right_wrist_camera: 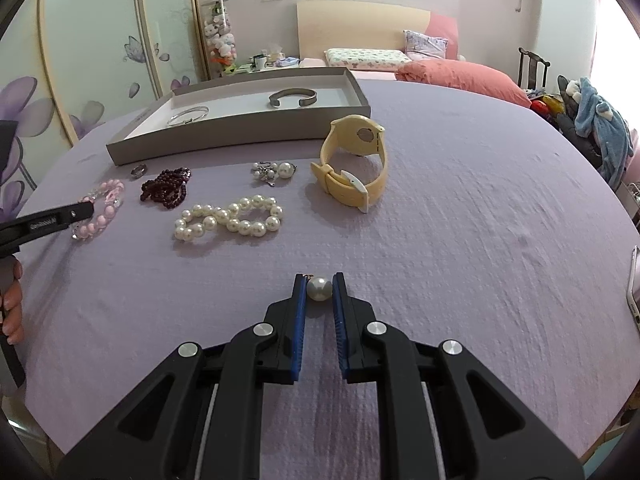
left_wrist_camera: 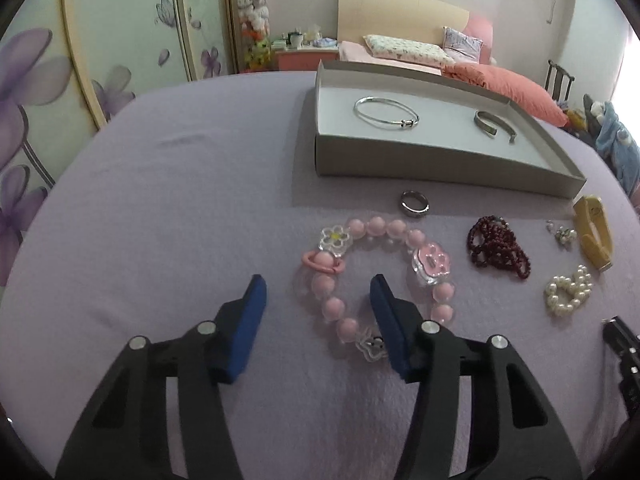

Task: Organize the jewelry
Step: 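Grasp the pink beaded bracelet with the left tool, then carry the pearl earring and pink bracelet over the tray with both tools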

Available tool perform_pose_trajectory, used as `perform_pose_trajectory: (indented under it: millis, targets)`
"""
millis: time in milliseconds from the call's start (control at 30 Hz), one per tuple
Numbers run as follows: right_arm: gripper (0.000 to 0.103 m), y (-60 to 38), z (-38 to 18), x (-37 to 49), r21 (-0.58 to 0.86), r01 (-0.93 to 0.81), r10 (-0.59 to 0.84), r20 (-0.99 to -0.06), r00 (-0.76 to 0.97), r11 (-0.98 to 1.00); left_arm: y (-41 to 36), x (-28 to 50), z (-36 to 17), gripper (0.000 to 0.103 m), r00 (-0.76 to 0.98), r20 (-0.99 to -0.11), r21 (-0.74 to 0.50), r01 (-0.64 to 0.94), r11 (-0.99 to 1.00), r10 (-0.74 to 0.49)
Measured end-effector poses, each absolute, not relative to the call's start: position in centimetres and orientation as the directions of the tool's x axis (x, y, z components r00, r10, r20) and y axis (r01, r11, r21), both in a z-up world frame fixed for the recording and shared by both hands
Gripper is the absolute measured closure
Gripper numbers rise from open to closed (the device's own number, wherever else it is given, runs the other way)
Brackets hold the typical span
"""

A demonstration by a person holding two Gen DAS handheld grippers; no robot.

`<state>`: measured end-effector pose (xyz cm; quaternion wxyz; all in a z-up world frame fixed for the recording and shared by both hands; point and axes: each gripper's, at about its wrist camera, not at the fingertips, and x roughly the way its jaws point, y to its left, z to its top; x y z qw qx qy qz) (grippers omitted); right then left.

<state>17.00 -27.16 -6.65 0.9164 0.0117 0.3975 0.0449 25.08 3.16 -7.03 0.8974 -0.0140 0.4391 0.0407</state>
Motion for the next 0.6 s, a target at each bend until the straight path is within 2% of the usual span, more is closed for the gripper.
perform_pose_trajectory:
  millis: [133,233,267,600]
  targets:
    - [0.089,-27.2,-6.6,17.0,0.058,-0.078,0.095,-0.727,0.680,0.995,2.4,25.3,-7.0,0.062,0.607,-0.793,0.023,-0.071,0.997,0.061]
    - [0.089,-27.2,-6.6,17.0,0.061,-0.081,0.100,-0.727,0.679,0.995,1.9,25.5,-6.9,0.085,0.605,-0.793,0.037,-0.062,0.997,0.067]
    - [0.089,-27.2,-6.6,16.9,0.063,-0.081,0.102,-0.727,0.679,0.995,1.8,25.4,-6.9,0.087,0.606,-0.792,0.038,-0.058,0.998,0.065]
    - [0.089,-27.1,-6.6,16.9,0.069,-0.088,0.111,-0.726,0.678,0.994,2.8,23.5,-6.7,0.089,0.613,-0.790,0.002,-0.025,1.000,0.017]
